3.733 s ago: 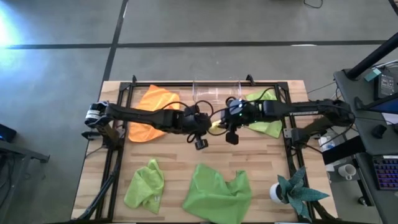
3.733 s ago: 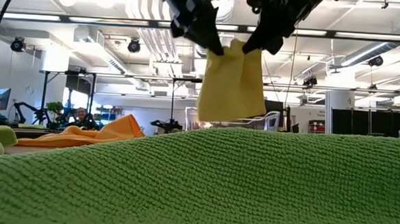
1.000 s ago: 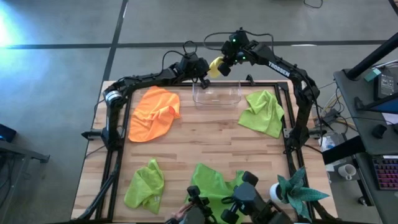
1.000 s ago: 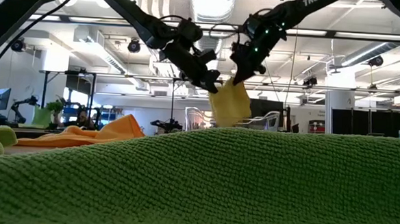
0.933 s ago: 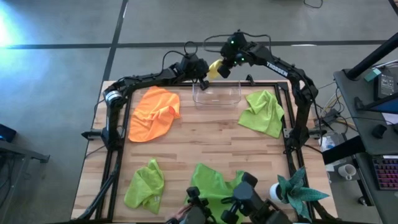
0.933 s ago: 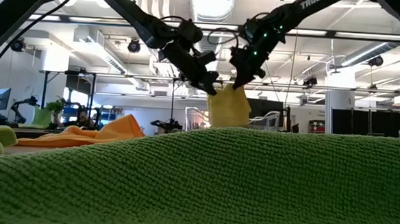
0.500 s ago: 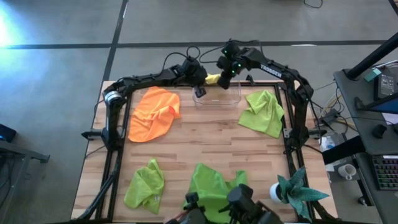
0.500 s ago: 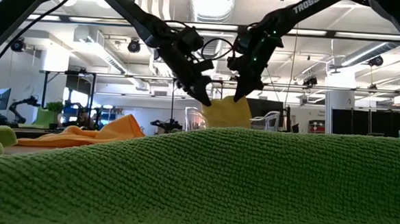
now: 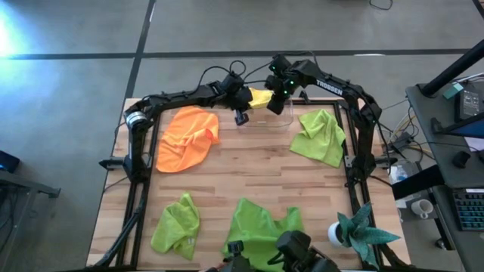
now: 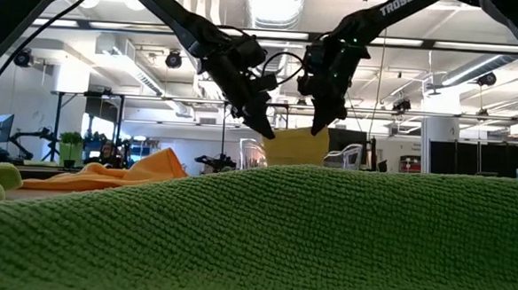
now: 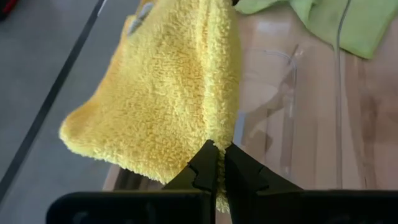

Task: Fold microfiber towels
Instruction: Put the yellow microfiber cloth into the transparent bin

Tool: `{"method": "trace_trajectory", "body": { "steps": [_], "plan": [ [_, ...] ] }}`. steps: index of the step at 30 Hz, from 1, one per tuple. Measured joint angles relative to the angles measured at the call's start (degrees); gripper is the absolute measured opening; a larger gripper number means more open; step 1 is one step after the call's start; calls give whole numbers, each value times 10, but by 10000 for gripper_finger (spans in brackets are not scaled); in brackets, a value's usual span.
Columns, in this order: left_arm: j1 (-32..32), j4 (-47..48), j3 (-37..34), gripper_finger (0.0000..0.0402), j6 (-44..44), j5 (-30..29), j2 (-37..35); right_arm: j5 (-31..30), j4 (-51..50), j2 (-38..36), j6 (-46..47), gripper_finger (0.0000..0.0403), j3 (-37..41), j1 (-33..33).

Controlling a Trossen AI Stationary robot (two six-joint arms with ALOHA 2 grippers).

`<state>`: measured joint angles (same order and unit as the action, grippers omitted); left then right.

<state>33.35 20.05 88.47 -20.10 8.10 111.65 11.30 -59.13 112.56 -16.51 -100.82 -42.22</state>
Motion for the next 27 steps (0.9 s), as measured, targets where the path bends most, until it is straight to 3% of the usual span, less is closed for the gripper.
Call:
{"method": "trace_trajectory", "body": {
  "steps": [27],
  "plan": [
    [-9, -2, -40, 1, 0, 33, 1, 16, 15, 20, 15, 11, 48, 7]
  ]
}}
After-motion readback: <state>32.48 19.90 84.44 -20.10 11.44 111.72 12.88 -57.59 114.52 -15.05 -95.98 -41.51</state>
